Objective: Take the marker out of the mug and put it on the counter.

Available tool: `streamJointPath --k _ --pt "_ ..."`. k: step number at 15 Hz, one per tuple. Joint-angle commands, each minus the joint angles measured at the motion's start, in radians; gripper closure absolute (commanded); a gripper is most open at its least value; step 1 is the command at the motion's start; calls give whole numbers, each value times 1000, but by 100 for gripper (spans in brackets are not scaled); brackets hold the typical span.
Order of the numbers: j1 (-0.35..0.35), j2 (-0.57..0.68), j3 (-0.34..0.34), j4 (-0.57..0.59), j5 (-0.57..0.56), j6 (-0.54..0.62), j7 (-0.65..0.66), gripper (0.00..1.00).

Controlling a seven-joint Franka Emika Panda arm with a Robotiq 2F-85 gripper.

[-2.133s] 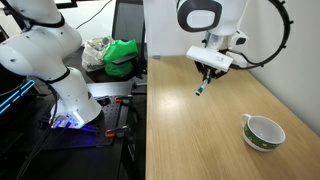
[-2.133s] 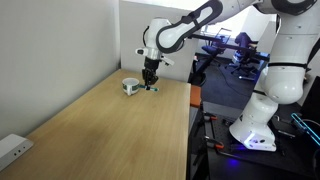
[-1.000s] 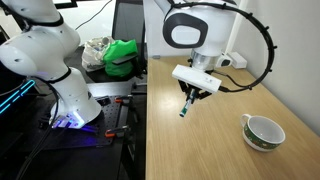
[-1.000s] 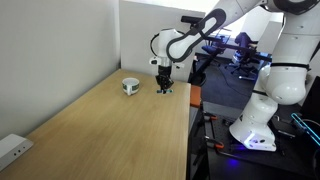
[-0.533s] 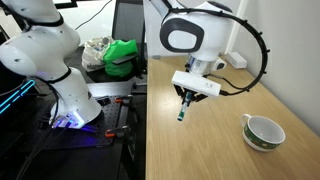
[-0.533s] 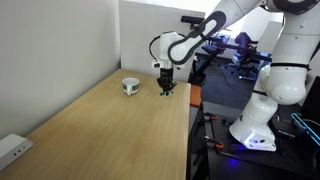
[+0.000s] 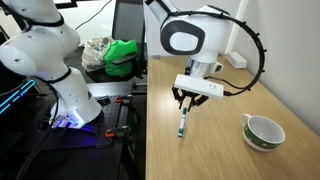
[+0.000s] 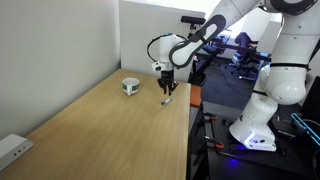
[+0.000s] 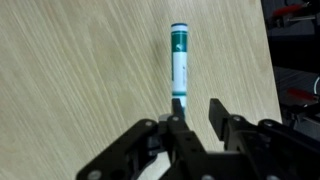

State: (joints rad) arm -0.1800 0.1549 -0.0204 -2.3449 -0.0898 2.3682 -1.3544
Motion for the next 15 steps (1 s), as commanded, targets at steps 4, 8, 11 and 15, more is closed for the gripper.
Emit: streamJointPath --k 4,8,11,15 --pt "25 -40 -20 3 -33 -10 27 11" --pt "24 -94 -27 1 -7 15 60 0" --pt "31 -113 -28 14 3 19 93 0" --pt "35 -101 -30 25 -5 5 88 0"
